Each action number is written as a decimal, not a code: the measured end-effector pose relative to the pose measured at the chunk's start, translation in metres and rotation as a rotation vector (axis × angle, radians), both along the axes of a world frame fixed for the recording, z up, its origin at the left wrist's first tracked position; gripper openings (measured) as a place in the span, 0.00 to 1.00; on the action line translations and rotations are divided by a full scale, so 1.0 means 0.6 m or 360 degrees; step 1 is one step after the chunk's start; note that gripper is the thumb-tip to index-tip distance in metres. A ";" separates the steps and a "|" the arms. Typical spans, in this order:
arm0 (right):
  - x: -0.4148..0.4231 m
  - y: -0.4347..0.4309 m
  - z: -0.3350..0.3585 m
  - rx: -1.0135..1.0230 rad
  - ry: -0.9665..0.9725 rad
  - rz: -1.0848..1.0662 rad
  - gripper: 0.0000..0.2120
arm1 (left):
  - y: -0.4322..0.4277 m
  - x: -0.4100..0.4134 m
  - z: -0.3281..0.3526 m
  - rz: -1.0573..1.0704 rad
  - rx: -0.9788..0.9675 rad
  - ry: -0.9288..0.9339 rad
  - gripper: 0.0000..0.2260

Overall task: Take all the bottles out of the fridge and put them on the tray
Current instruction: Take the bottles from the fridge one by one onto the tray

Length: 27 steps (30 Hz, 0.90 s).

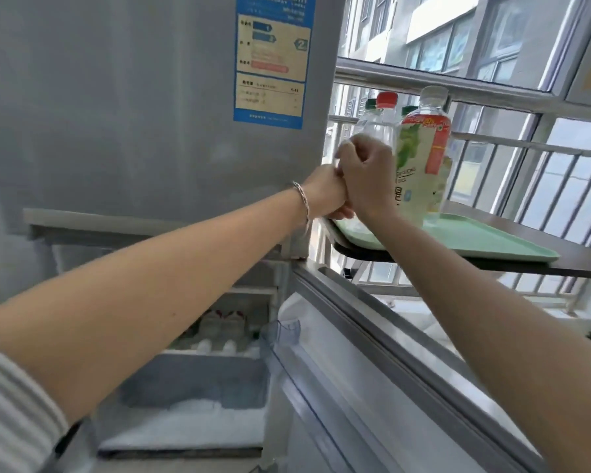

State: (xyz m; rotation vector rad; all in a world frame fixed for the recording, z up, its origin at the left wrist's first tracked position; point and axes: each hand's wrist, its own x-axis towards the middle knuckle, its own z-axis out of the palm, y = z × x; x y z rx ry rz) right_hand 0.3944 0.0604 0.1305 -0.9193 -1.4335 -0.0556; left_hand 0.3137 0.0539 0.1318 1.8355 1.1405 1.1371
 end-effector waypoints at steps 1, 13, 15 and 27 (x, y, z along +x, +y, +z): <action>-0.030 0.000 -0.009 -0.0036 -0.0057 0.0028 0.09 | -0.002 -0.027 -0.007 0.0078 -0.0033 0.0044 0.12; -0.312 0.020 -0.197 -0.1051 -0.1273 0.0487 0.18 | 0.015 -0.374 -0.210 0.0114 -0.1318 0.0972 0.09; -0.340 0.036 -0.244 -0.1296 -0.1350 0.0586 0.20 | 0.037 -0.406 -0.272 0.0171 -0.1394 0.1131 0.09; -0.430 0.192 -0.506 -0.1727 -0.1535 0.0550 0.17 | 0.193 -0.483 -0.507 0.0500 -0.1124 0.1077 0.09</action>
